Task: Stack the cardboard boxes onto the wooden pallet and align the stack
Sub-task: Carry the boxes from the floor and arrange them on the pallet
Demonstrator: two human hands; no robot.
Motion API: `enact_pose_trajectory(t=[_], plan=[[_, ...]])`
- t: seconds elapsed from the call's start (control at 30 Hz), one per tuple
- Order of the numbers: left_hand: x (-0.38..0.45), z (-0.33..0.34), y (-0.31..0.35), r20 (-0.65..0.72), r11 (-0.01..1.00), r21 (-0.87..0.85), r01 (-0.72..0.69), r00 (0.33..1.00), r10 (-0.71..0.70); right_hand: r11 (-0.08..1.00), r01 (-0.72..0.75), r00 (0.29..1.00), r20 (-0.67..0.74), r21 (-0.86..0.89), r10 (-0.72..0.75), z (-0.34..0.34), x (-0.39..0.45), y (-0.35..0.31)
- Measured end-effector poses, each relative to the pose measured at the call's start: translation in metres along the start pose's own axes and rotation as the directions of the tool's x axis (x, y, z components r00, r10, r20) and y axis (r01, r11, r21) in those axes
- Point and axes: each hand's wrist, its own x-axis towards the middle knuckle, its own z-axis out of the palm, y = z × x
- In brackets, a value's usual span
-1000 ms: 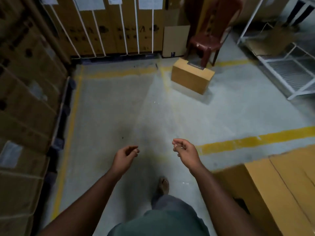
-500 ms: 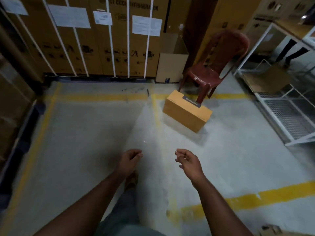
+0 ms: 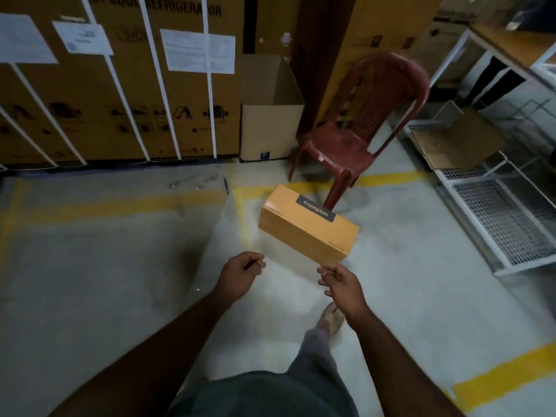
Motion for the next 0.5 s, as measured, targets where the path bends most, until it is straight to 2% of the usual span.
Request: enact_pose_trajectory(t=[0.27,0.4,0.5], plan=[[0.194,0.153,0.023,-0.124,0.973,-0.091,0.21,0.967,-0.221,0.996,-0.039,0.987,0.15,-0.077,0.051,-0.079,0.28,-0.009],[0.278,0.236,0.028,-0.163,0.906,-0.183,0.381,0.897,-0.41,0.968,-0.022,0.968,0.237,-0.249,0.083,-0.106,0.42,0.007],[0.342,0.291,-0.002,-0.15,0.836,-0.216,0.504,0.829,-0.538,0.885,0.108,0.946,0.322,-0.454,0.05,-0.087,0.498,0.036]])
